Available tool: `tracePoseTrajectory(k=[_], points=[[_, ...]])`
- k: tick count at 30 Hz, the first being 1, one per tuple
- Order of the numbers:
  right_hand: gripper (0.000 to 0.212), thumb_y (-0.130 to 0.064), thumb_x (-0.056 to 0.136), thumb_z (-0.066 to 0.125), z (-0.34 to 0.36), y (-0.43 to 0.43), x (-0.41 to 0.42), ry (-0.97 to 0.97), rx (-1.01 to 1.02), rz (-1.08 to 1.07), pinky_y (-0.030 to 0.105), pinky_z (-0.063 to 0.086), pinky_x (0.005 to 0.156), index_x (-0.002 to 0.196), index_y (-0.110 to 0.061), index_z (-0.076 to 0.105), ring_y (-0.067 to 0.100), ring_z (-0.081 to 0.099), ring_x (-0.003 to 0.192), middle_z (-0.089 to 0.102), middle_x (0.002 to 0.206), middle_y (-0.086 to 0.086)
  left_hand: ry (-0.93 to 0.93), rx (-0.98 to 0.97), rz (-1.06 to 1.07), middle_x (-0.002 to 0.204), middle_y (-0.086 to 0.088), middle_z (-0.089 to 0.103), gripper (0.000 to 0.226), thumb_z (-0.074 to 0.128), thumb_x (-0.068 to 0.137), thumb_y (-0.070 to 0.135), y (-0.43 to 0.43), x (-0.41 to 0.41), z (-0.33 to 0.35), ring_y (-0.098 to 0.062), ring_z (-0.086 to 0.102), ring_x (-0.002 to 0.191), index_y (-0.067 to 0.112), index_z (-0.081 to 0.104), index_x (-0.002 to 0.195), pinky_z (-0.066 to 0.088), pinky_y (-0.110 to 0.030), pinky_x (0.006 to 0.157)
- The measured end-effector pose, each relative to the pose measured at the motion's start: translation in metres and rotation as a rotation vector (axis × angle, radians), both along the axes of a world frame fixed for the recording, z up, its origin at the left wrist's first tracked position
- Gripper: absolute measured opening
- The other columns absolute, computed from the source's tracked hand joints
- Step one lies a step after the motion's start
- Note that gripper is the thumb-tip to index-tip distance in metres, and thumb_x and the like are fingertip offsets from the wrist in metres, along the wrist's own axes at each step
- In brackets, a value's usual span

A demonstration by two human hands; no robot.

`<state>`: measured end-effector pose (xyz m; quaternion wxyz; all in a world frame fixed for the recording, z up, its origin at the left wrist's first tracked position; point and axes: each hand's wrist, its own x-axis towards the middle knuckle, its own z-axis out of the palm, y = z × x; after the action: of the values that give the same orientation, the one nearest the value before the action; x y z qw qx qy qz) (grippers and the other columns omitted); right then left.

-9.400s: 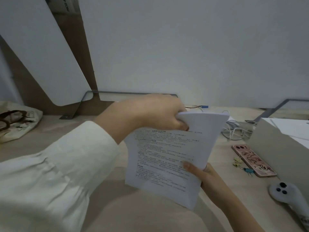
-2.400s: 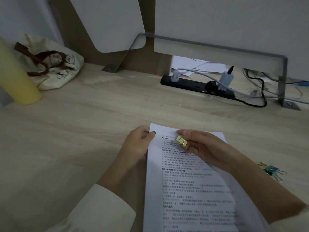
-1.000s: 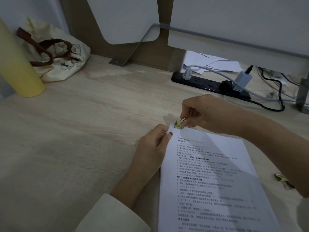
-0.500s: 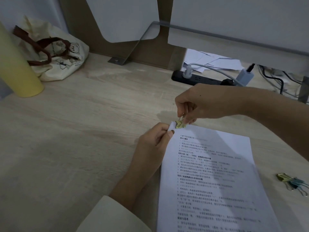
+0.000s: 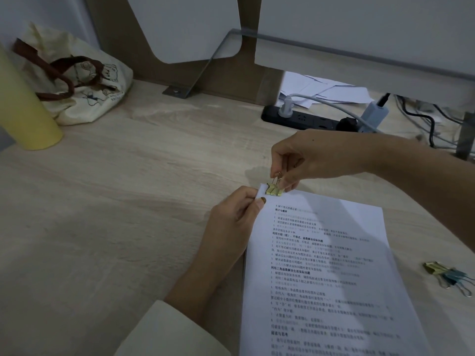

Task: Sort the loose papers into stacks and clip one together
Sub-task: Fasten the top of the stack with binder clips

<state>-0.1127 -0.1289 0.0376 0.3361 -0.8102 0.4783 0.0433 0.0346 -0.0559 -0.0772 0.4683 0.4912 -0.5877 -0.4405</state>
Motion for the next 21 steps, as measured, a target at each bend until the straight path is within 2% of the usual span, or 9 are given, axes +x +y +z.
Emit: tracePoseTrajectory(k=[4,8,12,15,18,21], points=[[0.013,-0.017,0.080,0.069,0.000,-0.001,0.002,0.005,-0.006,0.006,0.015,0.056,0.070,0.087,-0.008,0.062,0.009,0.072,0.075,0.074,0.083,0.001,-0.024,-0.021,0.001,0.077,-0.018,0.068,0.011,0.054,0.090,0.014,0.000,0.000,0.000,-0.039,0.060,0.075,0.013,0.062,0.083,0.048,-0.050,0.068],[0.017,-0.020,0.078,0.071,-0.004,0.001,0.002,0.008,-0.015,-0.025,0.005,0.046,0.058,0.089,-0.011,0.063,0.007,0.069,0.072,0.072,0.081,-0.003,-0.029,-0.001,0.011,0.077,-0.016,0.070,0.011,0.054,0.090,0.014,0.000,-0.001,0.000,-0.037,0.061,0.077,0.014,0.062,0.082,0.048,-0.045,0.067],[0.033,-0.034,0.077,0.069,-0.003,0.009,-0.011,0.023,-0.054,-0.077,0.013,0.050,0.074,0.106,-0.023,0.059,0.005,0.067,0.084,0.067,0.097,-0.011,-0.020,0.056,-0.008,0.081,-0.018,0.069,0.012,0.053,0.091,0.015,0.000,-0.001,0.001,-0.037,0.061,0.081,0.009,0.063,0.087,0.048,-0.045,0.069],[0.032,-0.032,0.082,0.063,-0.004,0.023,-0.049,-0.047,-0.055,-0.260,0.023,0.056,0.079,0.111,-0.021,0.059,0.009,0.070,0.083,0.067,0.098,-0.006,-0.010,0.085,-0.022,0.084,-0.014,0.071,0.014,0.052,0.091,0.014,0.002,0.000,0.002,-0.031,0.065,0.082,0.005,0.062,0.092,0.050,-0.040,0.071],[0.014,-0.031,0.087,0.057,-0.015,0.052,-0.100,0.110,-0.137,-0.399,0.028,0.054,0.082,0.097,-0.024,0.064,0.008,0.067,0.081,0.069,0.093,-0.005,-0.023,0.097,-0.029,0.086,-0.004,0.073,0.012,0.051,0.092,0.015,0.001,0.001,0.001,-0.019,0.068,0.079,0.011,0.062,0.093,0.051,-0.039,0.068],[0.014,-0.037,0.088,0.055,-0.029,0.090,-0.142,0.354,-0.193,-0.467,0.017,0.042,0.068,0.095,-0.027,0.060,0.000,0.054,0.078,0.063,0.097,-0.006,0.008,0.123,-0.011,0.091,0.002,0.070,0.013,0.052,0.091,0.011,-0.002,0.000,0.001,0.001,0.065,0.072,0.018,0.058,0.099,0.051,-0.023,0.067]])
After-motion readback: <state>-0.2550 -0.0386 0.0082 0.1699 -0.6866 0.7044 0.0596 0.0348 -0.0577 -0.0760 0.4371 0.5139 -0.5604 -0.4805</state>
